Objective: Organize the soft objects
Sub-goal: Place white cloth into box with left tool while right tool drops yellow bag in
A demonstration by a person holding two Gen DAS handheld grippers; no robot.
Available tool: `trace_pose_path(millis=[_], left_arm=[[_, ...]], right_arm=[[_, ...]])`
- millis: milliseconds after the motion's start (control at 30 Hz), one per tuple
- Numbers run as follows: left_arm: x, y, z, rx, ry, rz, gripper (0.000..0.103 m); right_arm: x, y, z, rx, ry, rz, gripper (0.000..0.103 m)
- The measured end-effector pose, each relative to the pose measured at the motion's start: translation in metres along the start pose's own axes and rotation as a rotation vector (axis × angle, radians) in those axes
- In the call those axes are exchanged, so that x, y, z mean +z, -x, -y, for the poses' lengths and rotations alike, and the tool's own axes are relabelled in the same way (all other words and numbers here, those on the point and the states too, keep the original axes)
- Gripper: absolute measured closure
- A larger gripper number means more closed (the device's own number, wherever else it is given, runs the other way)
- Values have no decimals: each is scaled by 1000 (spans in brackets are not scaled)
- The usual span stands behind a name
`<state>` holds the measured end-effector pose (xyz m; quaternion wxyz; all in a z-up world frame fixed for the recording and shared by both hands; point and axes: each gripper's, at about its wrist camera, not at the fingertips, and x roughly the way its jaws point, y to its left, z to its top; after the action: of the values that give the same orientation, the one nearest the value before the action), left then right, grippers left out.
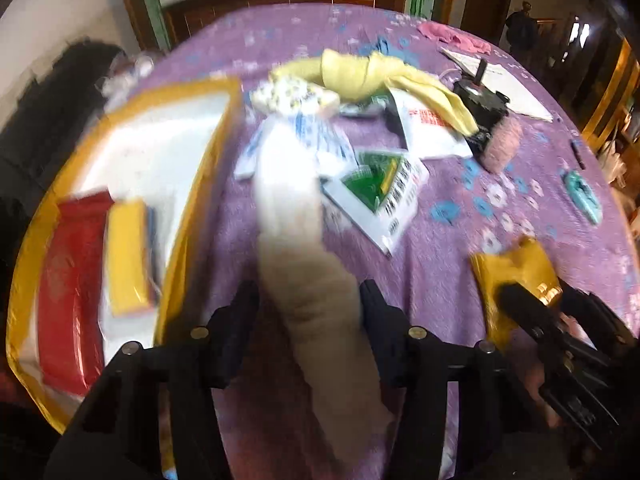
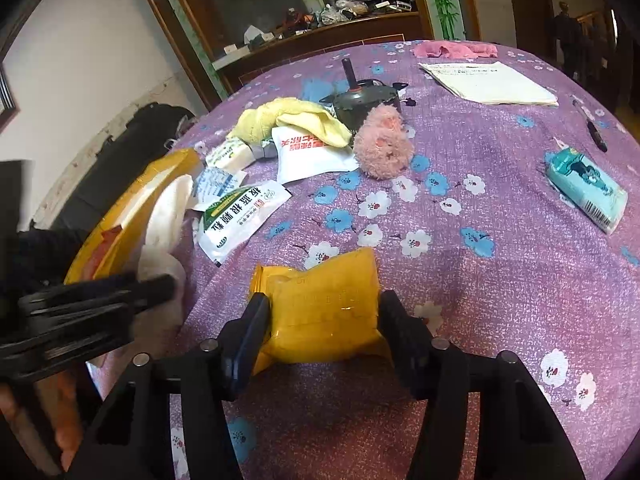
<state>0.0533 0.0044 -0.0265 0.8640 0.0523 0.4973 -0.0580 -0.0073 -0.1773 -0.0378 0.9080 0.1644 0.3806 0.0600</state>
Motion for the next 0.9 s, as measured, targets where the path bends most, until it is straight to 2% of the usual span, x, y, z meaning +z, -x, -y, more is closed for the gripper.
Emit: trace_pose_path(millis=[33,67,167,267,400,500,567,700,767,900], left_arm=[[0,2,-2,-15,13,3,58],[-1,8,-5,-71,34,12,59],[-11,19,-13,-162,45,37,60],[-24,35,-26,-319,97,82,60],[-30,54,-37,-380,120,133,60],[-28,70,-51,-441,154,147,60],[-25,82,-63,-436,167,186,60],[-13,96,-90,-374,192,219,60],[-5,98,-108,-350,213,235,60],[8,100,-144,-255,229,272,60]], right_arm=[[-2,-1,0,3,4,3,50],[-4,-1,0,4,10,7,51],[-8,-2,-4,9,33,26,53],[-11,3,-5,25,48,58,54],[-14,13,-5,70,63,110,55],[-14,16,-4,122,28,107,55],[-10,22,-10,167,4,114,55],[8,29,-45,212,67,149,55],[20,23,-62,262,74,133,55],[47,-1,-102,328,105,89,55]])
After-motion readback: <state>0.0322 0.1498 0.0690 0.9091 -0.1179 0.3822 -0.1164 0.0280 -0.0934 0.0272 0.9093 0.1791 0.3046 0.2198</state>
